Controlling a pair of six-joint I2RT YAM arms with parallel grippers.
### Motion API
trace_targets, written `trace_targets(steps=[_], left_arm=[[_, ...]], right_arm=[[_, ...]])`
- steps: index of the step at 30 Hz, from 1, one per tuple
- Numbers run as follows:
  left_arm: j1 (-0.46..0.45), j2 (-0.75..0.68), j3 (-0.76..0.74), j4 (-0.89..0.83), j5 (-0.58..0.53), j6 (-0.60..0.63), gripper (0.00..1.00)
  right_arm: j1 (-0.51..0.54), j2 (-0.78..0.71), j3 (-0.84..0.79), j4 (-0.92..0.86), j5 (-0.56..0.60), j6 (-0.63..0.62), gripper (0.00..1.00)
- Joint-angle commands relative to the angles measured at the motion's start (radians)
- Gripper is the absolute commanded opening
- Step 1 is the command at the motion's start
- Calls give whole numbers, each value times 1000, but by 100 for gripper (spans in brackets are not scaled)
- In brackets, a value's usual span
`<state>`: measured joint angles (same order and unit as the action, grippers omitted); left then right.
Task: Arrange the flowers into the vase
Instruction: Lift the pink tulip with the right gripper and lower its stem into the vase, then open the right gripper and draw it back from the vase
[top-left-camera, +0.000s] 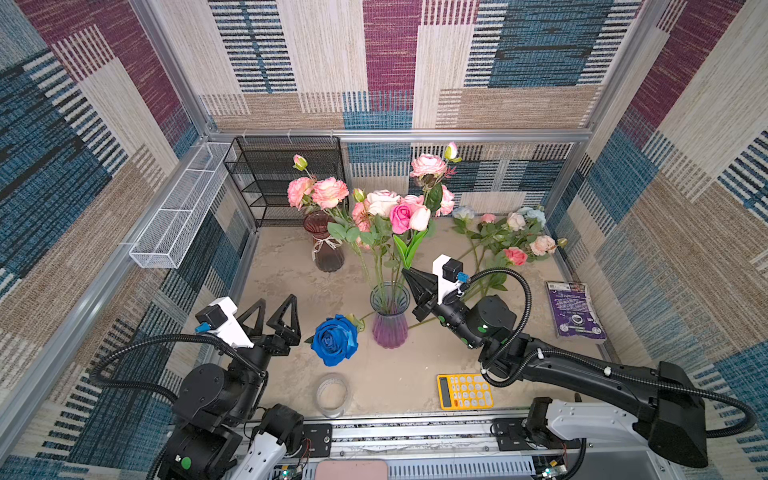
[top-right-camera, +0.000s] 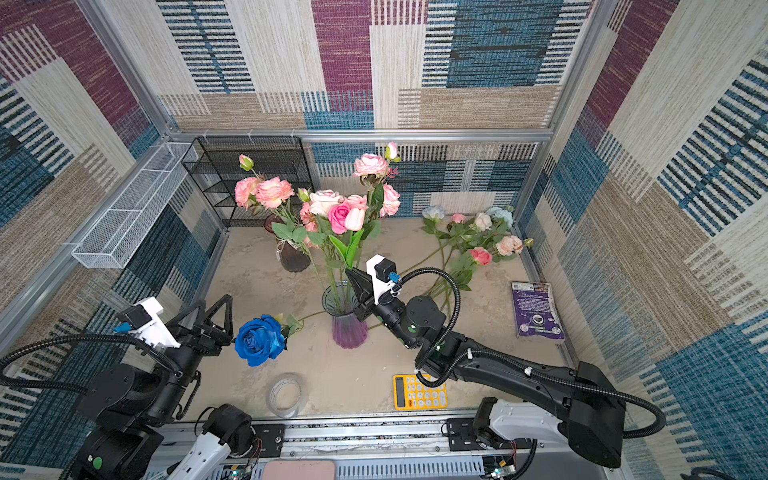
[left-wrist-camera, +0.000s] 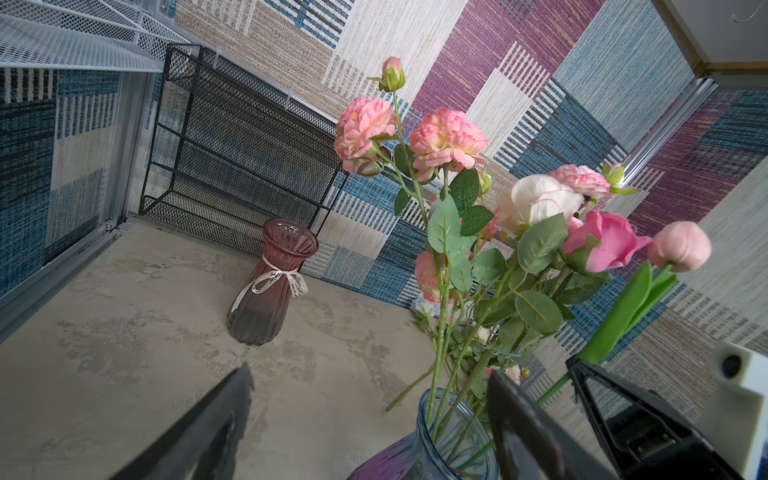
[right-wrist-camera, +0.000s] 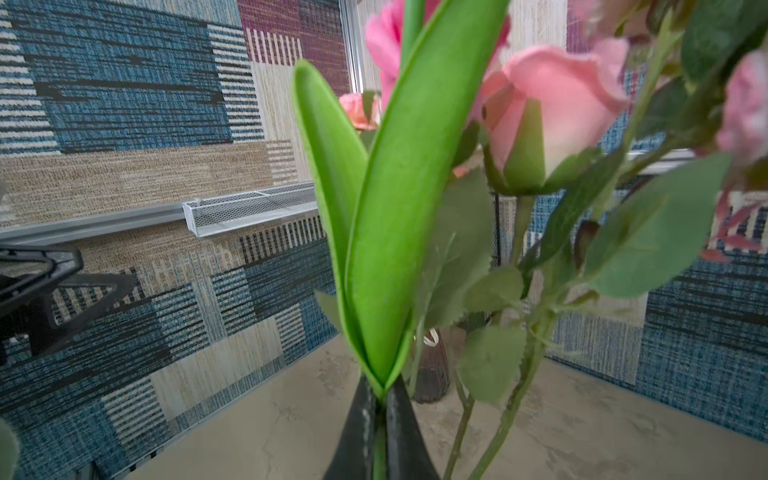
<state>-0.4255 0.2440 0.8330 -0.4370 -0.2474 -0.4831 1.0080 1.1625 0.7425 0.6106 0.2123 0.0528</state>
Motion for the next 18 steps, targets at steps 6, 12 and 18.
trace_targets(steps=[6, 12, 18], left_arm=[[1, 9, -14, 27, 7, -8, 89], [1, 13, -15, 25, 10, -8, 89], [2, 14, -15, 15, 11, -8, 89]], right_arm=[[0, 18, -52, 3, 5, 82, 0], [-1, 48, -17, -167, -5, 162, 16], [0, -6, -12, -319, -64, 228, 47]])
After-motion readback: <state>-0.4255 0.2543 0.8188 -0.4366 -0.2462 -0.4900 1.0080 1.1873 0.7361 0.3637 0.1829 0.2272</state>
